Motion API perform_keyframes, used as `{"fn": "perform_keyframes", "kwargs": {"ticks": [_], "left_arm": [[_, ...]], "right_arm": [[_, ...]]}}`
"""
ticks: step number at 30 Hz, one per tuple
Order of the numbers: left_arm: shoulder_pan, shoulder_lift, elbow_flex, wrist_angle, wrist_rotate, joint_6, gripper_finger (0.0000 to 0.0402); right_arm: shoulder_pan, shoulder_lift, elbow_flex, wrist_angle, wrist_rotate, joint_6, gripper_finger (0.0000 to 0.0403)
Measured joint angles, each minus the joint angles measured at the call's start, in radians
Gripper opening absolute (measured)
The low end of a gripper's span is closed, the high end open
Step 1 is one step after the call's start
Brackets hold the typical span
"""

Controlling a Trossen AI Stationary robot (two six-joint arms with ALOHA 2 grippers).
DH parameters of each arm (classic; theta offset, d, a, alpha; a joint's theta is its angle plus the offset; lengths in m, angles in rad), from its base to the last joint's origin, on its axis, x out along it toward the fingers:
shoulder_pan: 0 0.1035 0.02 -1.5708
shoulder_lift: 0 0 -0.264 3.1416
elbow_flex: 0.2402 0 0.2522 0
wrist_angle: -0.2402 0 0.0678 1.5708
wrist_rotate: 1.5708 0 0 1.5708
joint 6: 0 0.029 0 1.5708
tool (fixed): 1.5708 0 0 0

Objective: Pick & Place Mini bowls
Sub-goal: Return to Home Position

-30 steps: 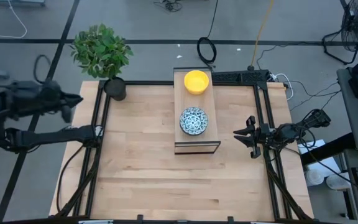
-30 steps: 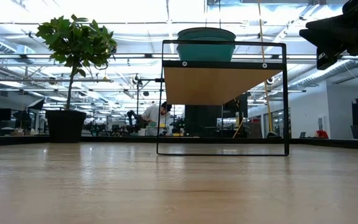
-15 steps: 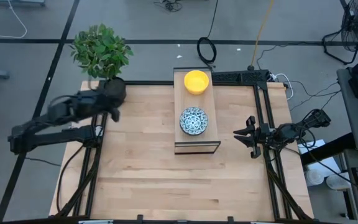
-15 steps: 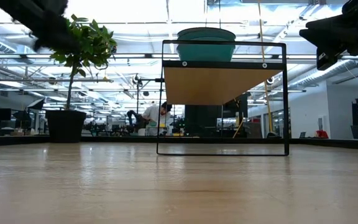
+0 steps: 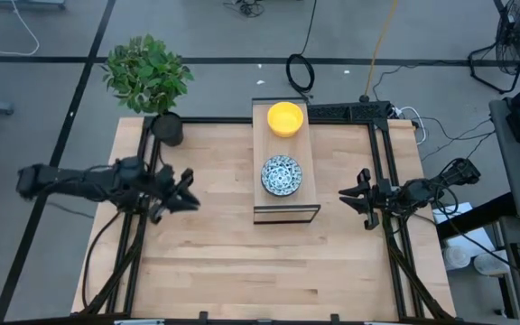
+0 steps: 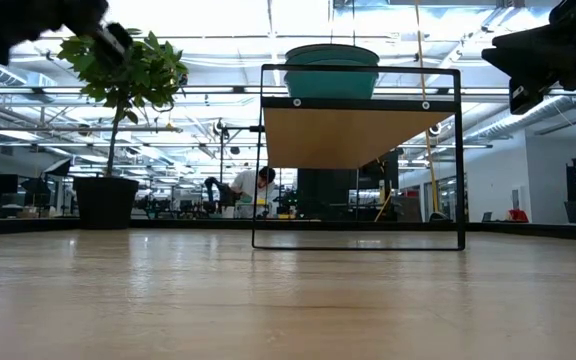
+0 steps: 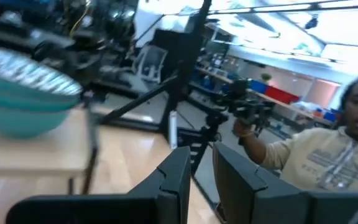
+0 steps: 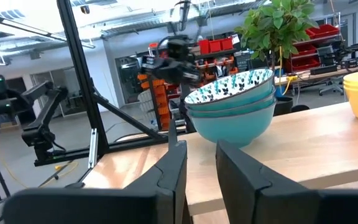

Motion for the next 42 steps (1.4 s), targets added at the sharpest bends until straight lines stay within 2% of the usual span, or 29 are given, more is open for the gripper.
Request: {"fn": "perform_keyframes", "kwargs": {"ticks": [5, 9, 14, 23, 26, 30, 36, 42], "left_arm": [[-0.278, 0.007, 0.0, 0.014, -0.234, 0.155, 0.0072], [-0.377, -0.029, 0.034, -0.092, -0.337, 0.29, 0.0072], [-0.357, -0.162, 0.058, -0.316, -0.492, 0.297, 0.0072], [-0.314, -0.372, 0.06, -0.476, -0.516, 0.393, 0.0072], [-0.301, -0.41, 0.058, -0.515, -0.569, 0.399, 0.0072], [-0.281, -0.446, 0.035, -0.516, -0.625, 0.4, 0.0072], [-0.256, -0.454, -0.036, -0.491, -0.625, 0.39, 0.0072], [-0.229, -0.454, -0.149, -0.377, -0.625, 0.382, 0.0072]], "right_arm": [[0.0, 0.0, 0.0, -0.008, 0.002, 0.0, 0.0075], [0.0, 0.0, 0.0, -0.008, 0.002, 0.0, 0.0075], [0.0, 0.0, 0.0, -0.007, 0.003, -0.002, 0.0075], [0.0, 0.0, 0.0, -0.007, 0.003, -0.019, 0.0075], [0.0, 0.0, 0.0, -0.007, 0.003, -0.019, 0.0075], [0.0, 0.0, 0.0, -0.007, 0.003, -0.019, 0.0075], [0.0, 0.0, 0.0, -0.008, 0.003, -0.022, 0.0075], [0.0, 0.0, 0.0, -0.007, 0.003, -0.022, 0.0075]]}}
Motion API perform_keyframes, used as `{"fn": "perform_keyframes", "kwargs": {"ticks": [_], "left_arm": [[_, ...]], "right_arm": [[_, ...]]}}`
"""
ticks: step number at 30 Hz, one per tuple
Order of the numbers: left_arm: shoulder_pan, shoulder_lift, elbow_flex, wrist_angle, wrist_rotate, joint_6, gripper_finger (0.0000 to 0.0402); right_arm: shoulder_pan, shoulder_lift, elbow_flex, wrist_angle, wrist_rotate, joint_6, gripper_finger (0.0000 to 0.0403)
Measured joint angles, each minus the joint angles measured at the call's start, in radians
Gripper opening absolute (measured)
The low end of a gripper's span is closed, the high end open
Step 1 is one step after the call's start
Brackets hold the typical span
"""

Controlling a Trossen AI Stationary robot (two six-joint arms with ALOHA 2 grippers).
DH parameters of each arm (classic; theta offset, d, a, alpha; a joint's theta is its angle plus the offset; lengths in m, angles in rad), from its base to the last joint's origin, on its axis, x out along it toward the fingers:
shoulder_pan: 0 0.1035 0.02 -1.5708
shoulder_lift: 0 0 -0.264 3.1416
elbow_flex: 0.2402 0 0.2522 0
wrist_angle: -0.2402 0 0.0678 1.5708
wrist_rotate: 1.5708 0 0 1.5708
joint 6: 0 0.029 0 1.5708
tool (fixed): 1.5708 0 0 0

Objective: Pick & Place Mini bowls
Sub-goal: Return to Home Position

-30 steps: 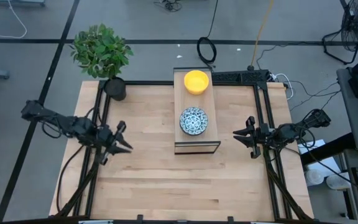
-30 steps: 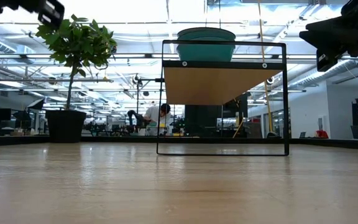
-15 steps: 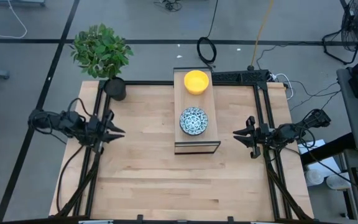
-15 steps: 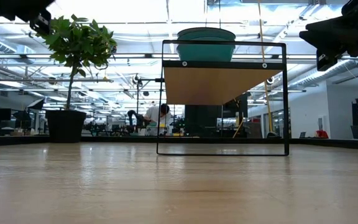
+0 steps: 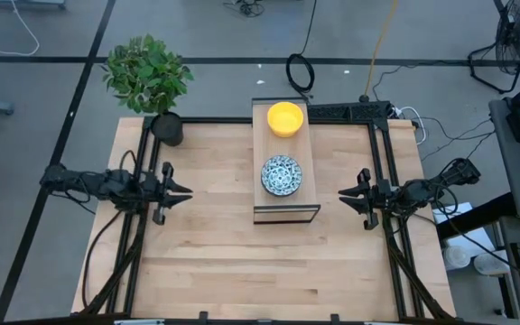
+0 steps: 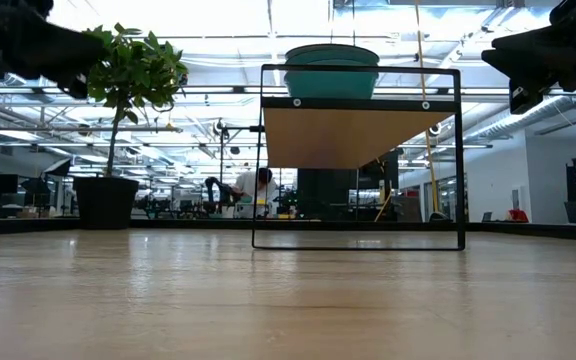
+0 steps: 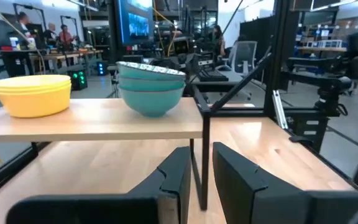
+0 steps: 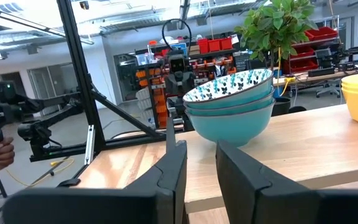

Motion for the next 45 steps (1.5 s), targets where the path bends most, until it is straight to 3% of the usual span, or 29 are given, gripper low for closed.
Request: {"fn": "perform_keyframes", "kwargs": {"ticks": [7, 30, 39, 45], "left_arm": [[0.041, 0.0, -0.122, 0.146, 0.001, -0.015, 0.0072], [0.072, 0.008, -0.12, 0.133, 0.01, 0.025, 0.0072], [0.072, 0.008, -0.12, 0.133, 0.01, 0.025, 0.0072], [0.072, 0.008, -0.12, 0.132, 0.01, 0.025, 0.0072]], "right_arm": [[0.0, 0.0, 0.0, 0.0, 0.0, 0.0, 0.0075], [0.0, 0.0, 0.0, -0.007, 0.0, -0.013, 0.0075], [0.0, 0.0, 0.0, 0.014, 0.0, -0.136, 0.0075], [0.0, 0.002, 0.0, -0.074, 0.0, -0.124, 0.0075]]}}
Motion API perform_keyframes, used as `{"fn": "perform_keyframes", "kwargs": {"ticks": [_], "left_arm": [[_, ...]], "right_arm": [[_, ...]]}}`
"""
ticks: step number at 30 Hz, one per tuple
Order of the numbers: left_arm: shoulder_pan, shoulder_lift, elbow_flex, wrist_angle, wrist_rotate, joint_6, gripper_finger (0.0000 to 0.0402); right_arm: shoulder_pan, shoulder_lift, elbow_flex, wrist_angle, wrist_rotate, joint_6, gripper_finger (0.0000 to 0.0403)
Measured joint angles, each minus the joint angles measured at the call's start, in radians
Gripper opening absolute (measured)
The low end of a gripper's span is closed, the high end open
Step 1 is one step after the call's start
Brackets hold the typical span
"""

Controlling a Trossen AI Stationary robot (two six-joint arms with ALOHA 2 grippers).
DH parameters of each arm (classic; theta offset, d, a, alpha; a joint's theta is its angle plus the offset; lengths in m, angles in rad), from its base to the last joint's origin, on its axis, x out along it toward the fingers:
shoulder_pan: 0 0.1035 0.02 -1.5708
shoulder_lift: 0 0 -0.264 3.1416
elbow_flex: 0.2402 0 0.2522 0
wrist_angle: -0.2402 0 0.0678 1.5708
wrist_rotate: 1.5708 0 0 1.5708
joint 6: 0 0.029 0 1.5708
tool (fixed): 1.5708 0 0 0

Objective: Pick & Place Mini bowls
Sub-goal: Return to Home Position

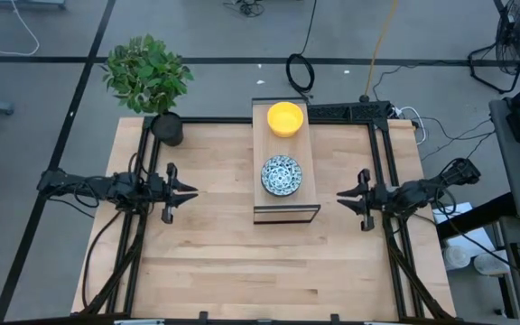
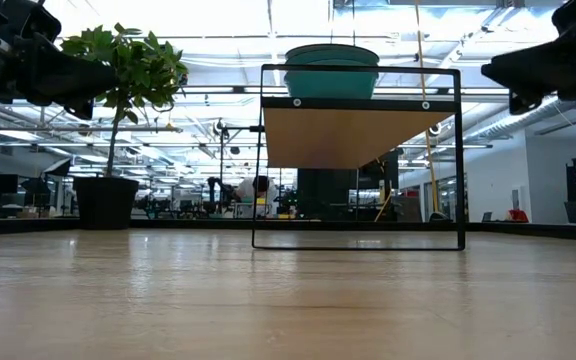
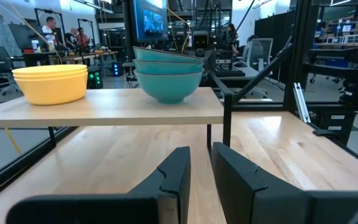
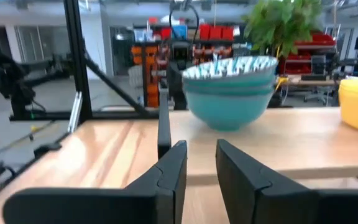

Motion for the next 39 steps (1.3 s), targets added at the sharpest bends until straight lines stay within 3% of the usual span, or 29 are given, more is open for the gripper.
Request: {"fn": "perform_keyframes", "kwargs": {"ticks": [9, 18, 25, 34, 39], "left_arm": [[0.0, 0.0, 0.001, 0.0, 0.0, 0.0, 0.0072], [0.0, 0.0, 0.001, 0.0, 0.0, 0.0, 0.0072], [0.0, 0.0, 0.001, 0.0, 0.0, 0.0, 0.0072], [0.0, 0.0, 0.001, 0.001, 0.0, 0.0, 0.0072], [0.0, 0.0, 0.001, 0.001, 0.0, 0.0, 0.0072]], "right_arm": [[0.0, 0.05, -0.045, 0.039, -0.007, 0.027, 0.0075], [-0.001, 0.038, -0.036, 0.151, -0.213, -0.056, 0.0075], [-0.009, -0.011, -0.019, 0.078, -0.238, -0.087, 0.0075], [-0.139, -0.012, -0.019, 0.083, -0.244, -0.082, 0.0075], [-0.249, -0.012, -0.019, 0.095, -0.339, -0.075, 0.0075]]}}
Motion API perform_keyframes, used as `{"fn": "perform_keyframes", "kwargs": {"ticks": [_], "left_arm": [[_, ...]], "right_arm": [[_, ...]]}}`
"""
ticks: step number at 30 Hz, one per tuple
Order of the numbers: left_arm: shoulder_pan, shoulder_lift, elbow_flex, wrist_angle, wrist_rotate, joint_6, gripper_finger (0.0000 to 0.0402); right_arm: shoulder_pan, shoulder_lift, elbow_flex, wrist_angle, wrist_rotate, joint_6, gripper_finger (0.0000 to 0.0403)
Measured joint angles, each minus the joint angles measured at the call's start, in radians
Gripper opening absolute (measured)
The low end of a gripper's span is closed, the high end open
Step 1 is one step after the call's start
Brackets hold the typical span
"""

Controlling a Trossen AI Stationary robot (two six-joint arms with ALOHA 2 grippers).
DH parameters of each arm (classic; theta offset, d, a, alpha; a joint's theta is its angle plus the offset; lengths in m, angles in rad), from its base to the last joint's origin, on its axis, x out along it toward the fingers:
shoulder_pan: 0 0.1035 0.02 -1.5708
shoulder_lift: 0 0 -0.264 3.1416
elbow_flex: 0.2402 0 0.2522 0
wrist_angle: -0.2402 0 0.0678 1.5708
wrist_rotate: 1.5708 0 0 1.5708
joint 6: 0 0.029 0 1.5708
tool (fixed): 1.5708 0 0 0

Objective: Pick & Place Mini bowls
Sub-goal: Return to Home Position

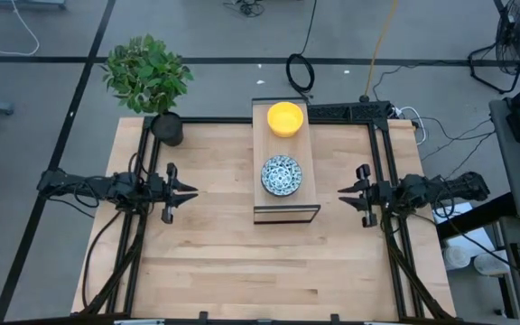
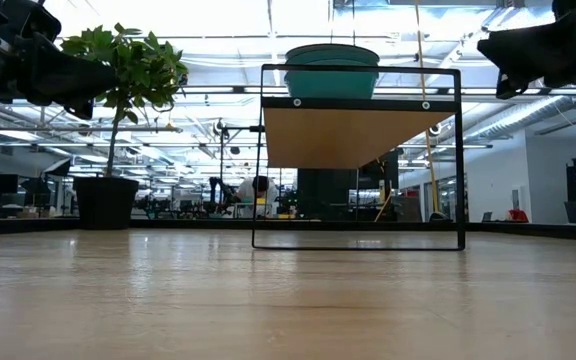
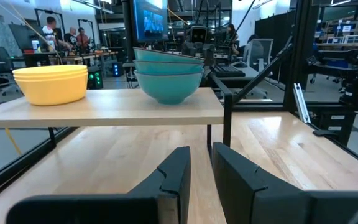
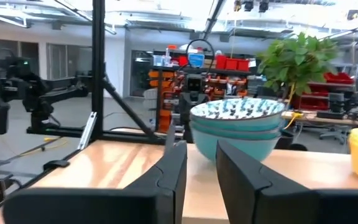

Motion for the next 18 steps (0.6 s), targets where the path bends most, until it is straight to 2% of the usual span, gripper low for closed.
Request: {"fn": "perform_keyframes", "kwargs": {"ticks": [4, 9, 11, 18], "left_arm": [[0.0, 0.0, 0.0, 0.0, 0.0, 0.0, 0.0072], [0.0, 0.0, 0.0, 0.0, 0.0, 0.0, 0.0072], [0.0, 0.0, 0.0, 0.0, 0.0, 0.0, 0.0072], [0.0, 0.0, 0.0, 0.0, 0.0, 0.0, 0.0072]], "right_arm": [[-0.092, 0.0, 0.0, -0.018, -0.057, 0.03, 0.0075], [-0.184, 0.0, 0.0, -0.024, -0.182, 0.089, 0.0075], [-0.206, 0.0, 0.0, -0.026, -0.176, 0.107, 0.0075], [-0.224, 0.002, -0.025, -0.01, -0.048, 0.123, 0.0075]]}}
